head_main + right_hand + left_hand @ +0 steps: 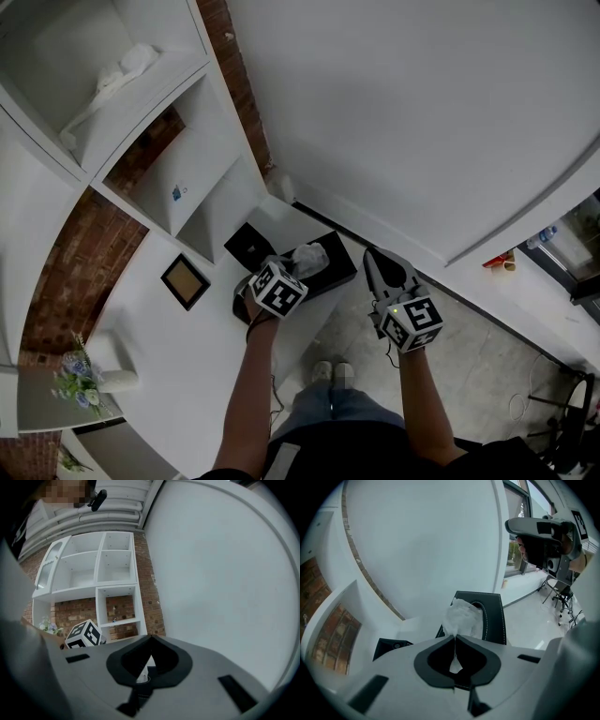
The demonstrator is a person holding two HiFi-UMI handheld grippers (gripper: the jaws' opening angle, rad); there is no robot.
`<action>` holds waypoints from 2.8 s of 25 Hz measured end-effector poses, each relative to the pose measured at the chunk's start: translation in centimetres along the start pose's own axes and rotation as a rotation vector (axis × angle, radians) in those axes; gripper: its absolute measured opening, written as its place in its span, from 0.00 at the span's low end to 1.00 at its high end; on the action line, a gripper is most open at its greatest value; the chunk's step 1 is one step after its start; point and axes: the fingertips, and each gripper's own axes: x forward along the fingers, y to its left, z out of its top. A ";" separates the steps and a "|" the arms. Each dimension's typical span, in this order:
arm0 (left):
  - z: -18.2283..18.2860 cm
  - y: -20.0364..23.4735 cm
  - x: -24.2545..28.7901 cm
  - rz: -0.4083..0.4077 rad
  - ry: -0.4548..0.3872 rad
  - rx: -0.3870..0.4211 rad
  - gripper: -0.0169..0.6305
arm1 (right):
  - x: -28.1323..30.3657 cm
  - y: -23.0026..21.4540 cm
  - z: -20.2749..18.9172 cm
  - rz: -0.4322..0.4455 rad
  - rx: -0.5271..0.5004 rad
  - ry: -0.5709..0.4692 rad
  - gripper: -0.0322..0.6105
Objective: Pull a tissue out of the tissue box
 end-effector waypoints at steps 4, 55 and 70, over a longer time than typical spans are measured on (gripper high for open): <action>0.3 -0.1 -0.3 0.001 -0.025 -0.006 0.05 | 0.0 0.1 -0.1 0.002 -0.001 0.002 0.05; 8.0 4.0 -23.3 0.213 -1.022 -0.581 0.05 | -4.5 1.8 8.7 -0.041 -0.074 -0.198 0.05; 6.2 2.4 -23.8 0.230 -1.019 -0.608 0.05 | -5.5 1.7 8.3 -0.051 -0.108 -0.180 0.05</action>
